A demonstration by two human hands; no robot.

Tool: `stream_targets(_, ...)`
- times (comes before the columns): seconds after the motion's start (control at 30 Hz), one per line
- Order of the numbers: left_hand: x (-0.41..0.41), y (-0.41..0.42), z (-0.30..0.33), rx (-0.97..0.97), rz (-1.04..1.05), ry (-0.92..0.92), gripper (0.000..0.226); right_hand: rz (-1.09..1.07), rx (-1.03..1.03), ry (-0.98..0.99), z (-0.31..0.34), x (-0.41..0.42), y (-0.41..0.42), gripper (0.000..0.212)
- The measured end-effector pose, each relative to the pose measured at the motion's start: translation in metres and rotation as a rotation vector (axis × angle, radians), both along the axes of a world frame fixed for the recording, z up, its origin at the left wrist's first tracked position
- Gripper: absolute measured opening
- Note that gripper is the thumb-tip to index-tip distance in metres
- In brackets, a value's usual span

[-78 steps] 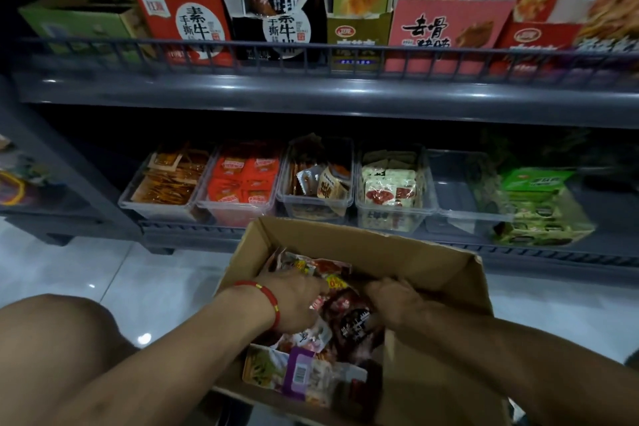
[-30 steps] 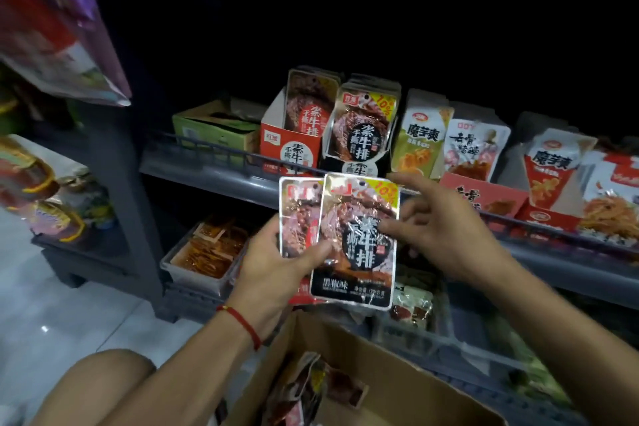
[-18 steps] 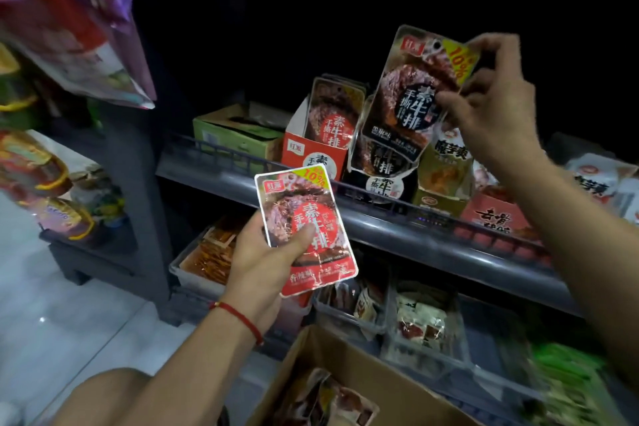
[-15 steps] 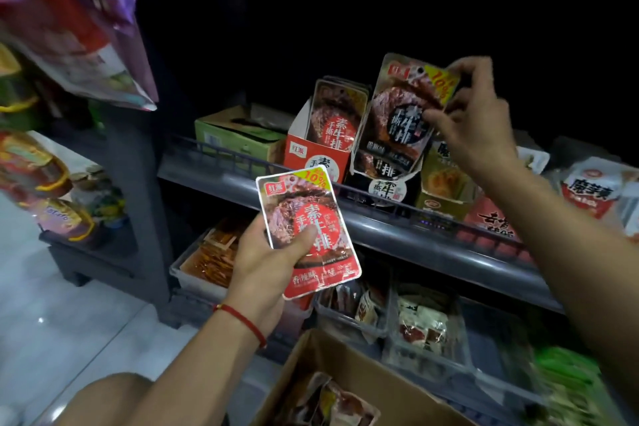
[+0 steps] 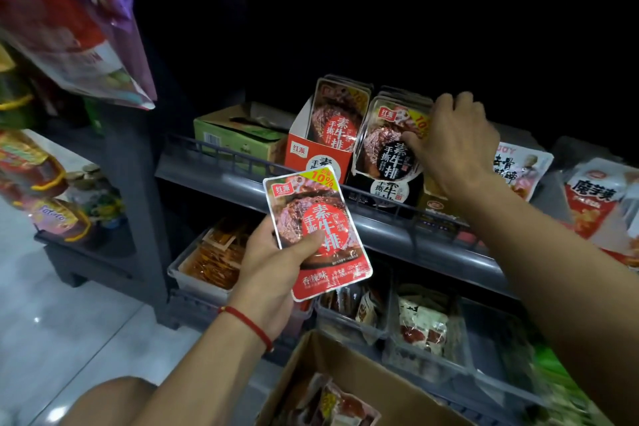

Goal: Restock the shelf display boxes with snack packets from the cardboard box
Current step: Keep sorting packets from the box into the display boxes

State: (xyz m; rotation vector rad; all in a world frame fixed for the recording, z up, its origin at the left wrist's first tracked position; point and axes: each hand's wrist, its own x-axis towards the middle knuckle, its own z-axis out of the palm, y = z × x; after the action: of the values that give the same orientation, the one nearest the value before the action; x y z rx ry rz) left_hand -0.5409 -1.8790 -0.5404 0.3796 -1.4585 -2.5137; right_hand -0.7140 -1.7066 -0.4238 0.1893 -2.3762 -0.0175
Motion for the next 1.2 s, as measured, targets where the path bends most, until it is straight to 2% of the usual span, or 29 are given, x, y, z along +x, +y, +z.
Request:
stream_targets(0.1, 0.001, 0.001, 0.000, -0.040, 0.008, 0.019, 0.041, 0.032, 0.009, -0.012, 0.006, 0.009, -0.002, 0.062)
stream_targets(0.17, 0.003, 0.002, 0.002, -0.106, 0.017, 0.038, 0.044, 0.262, 0.012, -0.022, 0.008, 0.021, -0.005, 0.050)
stream_targets(0.2, 0.003, 0.002, 0.004, -0.136, 0.015, 0.045, 0.045, 0.426, -0.020, -0.089, 0.009, 0.030, -0.009, 0.043)
stream_targets(0.27, 0.005, 0.001, 0.006, -0.180, 0.007, 0.054, 0.050, 0.696, -0.113, -0.390, 0.013, 0.049, -0.019, 0.039)
stream_targets(0.33, 0.006, 0.001, 0.009, -0.202, 0.002, 0.070, 0.058, 0.788, -0.125, -0.738, 0.016, 0.062, -0.030, 0.048)
stream_targets(0.4, 0.007, 0.000, 0.011, -0.226, 0.019, 0.088, 0.063, 0.838, -0.071, -0.878, 0.017, 0.065, -0.035, 0.039)
stream_targets(0.47, 0.006, -0.002, 0.012, -0.256, 0.076, 0.103, 0.060, 0.878, -0.090, -0.831, 0.025, 0.066, -0.039, 0.021)
stream_targets(0.5, 0.005, -0.005, 0.013, -0.288, 0.126, 0.110, 0.057, 0.889, -0.124, -0.773, 0.032, 0.064, -0.041, 0.019)
stream_targets(0.6, 0.000, -0.017, 0.007, -0.346, 0.305, 0.102, 0.049, 0.884, -0.359, -0.477, 0.054, 0.043, -0.048, 0.019)
stream_targets(0.67, -0.001, -0.022, 0.004, -0.306, 0.332, 0.093, 0.042, 0.838, -0.552, -0.245, 0.066, 0.027, -0.054, 0.020)
stream_targets(0.73, -0.002, -0.024, 0.001, -0.300, 0.321, 0.071, 0.038, 0.754, -0.620, -0.090, 0.071, 0.015, -0.062, 0.017)
stream_targets(0.8, -0.003, -0.024, -0.001, -0.298, 0.310, 0.045, 0.037, 0.639, -0.572, -0.022, 0.070, 0.007, -0.072, 0.022)
stream_targets(0.9, -0.006, -0.024, -0.002, -0.283, 0.296, 0.013, 0.038, 0.512, -0.430, -0.058, 0.057, -0.005, -0.088, 0.029)
stream_targets(1.1, -0.009, -0.029, -0.003, -0.299, 0.252, -0.048, 0.039, 0.314, -0.005, -0.140, 0.022, -0.019, -0.108, 0.029)
stream_targets(1.2, -0.009, -0.031, -0.003, -0.301, 0.221, -0.070, 0.040, 0.177, 0.097, -0.098, 0.021, -0.023, -0.113, 0.028)
